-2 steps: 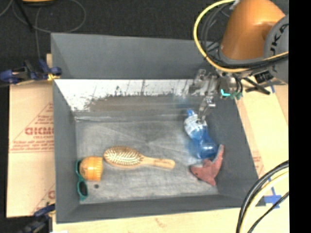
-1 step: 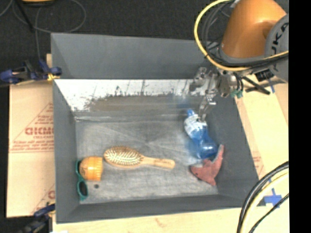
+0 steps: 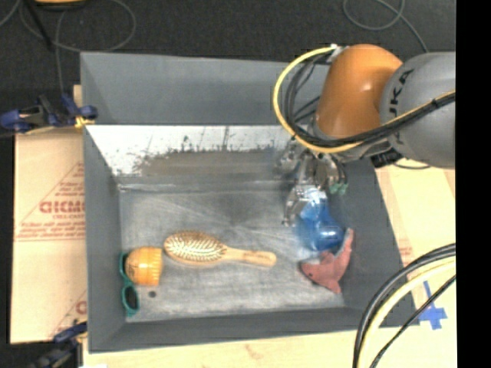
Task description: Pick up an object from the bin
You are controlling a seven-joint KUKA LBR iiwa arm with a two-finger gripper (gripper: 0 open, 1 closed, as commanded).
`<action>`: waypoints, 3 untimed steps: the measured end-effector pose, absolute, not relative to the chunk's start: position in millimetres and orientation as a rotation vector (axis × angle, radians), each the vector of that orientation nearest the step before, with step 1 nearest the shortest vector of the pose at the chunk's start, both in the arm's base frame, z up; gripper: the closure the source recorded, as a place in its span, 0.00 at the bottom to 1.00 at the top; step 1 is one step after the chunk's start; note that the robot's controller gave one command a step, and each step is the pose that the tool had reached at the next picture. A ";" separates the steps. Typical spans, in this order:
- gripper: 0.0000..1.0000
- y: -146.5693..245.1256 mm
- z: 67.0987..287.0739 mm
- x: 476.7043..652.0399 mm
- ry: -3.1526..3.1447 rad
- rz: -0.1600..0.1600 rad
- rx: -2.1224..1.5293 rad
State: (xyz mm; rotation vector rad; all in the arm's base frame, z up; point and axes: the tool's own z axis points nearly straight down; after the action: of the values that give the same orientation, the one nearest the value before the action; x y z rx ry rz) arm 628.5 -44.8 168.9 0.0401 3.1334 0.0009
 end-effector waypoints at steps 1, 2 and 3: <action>0.00 0.0 161.7 606.3 3.136 0.000 -0.149; 0.00 5.6 125.5 636.6 3.133 0.002 -0.029; 0.00 48.5 78.9 577.1 3.135 -0.001 -0.094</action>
Offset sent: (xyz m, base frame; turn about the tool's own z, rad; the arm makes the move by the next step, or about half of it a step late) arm 0.0171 0.0544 -0.0611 -0.0148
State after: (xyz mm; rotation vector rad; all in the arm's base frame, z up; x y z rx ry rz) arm 577.1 48.5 78.9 -0.0938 3.1353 -0.0015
